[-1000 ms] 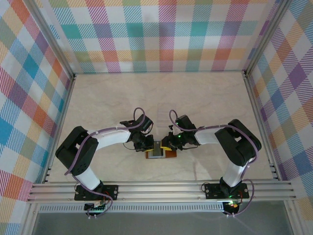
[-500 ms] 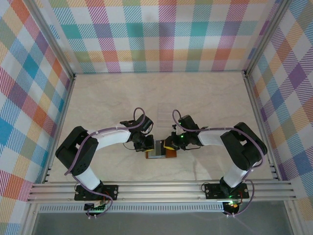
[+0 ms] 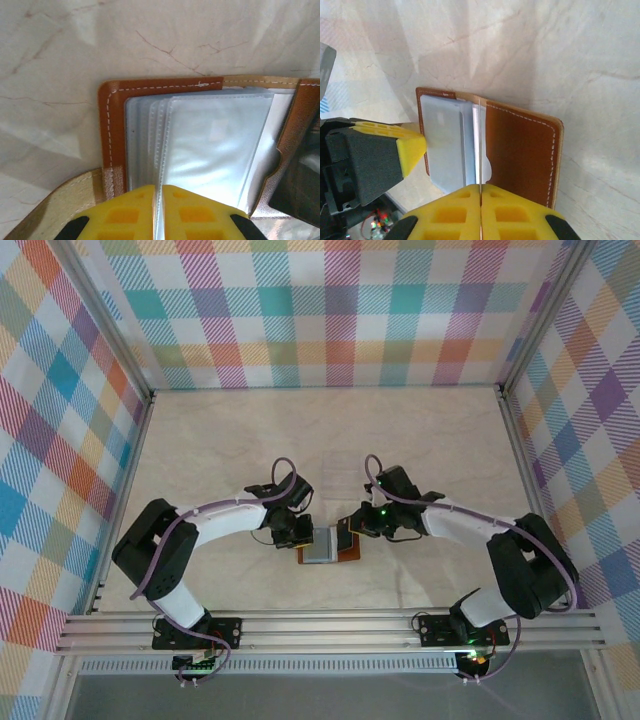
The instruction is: Take the credit cards out of the card holder
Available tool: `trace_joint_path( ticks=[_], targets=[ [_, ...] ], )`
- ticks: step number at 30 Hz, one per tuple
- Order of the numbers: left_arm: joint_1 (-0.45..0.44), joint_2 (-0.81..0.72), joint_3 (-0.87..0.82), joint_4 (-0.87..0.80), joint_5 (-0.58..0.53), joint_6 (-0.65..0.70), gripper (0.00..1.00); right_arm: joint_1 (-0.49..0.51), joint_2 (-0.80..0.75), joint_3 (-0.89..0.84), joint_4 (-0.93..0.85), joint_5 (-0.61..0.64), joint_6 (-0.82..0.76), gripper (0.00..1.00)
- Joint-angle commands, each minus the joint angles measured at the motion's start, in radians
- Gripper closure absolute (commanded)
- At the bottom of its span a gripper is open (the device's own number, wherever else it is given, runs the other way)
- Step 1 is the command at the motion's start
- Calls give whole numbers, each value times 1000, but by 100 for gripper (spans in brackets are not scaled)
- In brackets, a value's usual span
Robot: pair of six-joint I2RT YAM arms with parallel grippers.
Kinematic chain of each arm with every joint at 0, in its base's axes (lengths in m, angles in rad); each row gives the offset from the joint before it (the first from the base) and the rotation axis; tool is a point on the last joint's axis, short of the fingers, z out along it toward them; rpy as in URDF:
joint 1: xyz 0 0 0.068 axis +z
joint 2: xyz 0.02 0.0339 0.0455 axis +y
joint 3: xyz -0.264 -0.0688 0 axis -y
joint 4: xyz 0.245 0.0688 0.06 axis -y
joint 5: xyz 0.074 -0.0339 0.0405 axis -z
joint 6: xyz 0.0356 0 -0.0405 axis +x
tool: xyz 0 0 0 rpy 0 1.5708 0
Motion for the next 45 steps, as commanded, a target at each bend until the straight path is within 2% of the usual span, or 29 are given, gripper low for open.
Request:
trace_joint_path(
  ticks=[1, 4, 9, 17, 21, 28, 35, 45],
  targets=[
    [-6, -39, 59, -60, -37, 25, 86, -10, -31, 85, -171, 87, -136, 92],
    [-6, -53, 81, -73, -54, 29, 86, -11, -44, 143, -237, 125, -259, 92],
    [-3, -72, 108, -107, -91, 40, 85, -12, -9, 258, -319, 161, -550, 94],
    [58, -116, 56, -87, -101, 20, 82, -29, 116, 461, -432, 88, -1161, 98],
    [90, -147, 8, -74, -81, 18, 82, -35, 196, 588, -513, 92, -1364, 100],
    [137, -193, -51, -61, -57, 18, 82, -42, 351, 809, -668, 178, -1540, 100],
    [155, -203, -72, -61, -53, 25, 81, -42, 463, 961, -764, 234, -1643, 100],
    [164, -189, -68, -55, -41, 33, 81, -40, 582, 1084, -844, 244, -1687, 100]
  ],
)
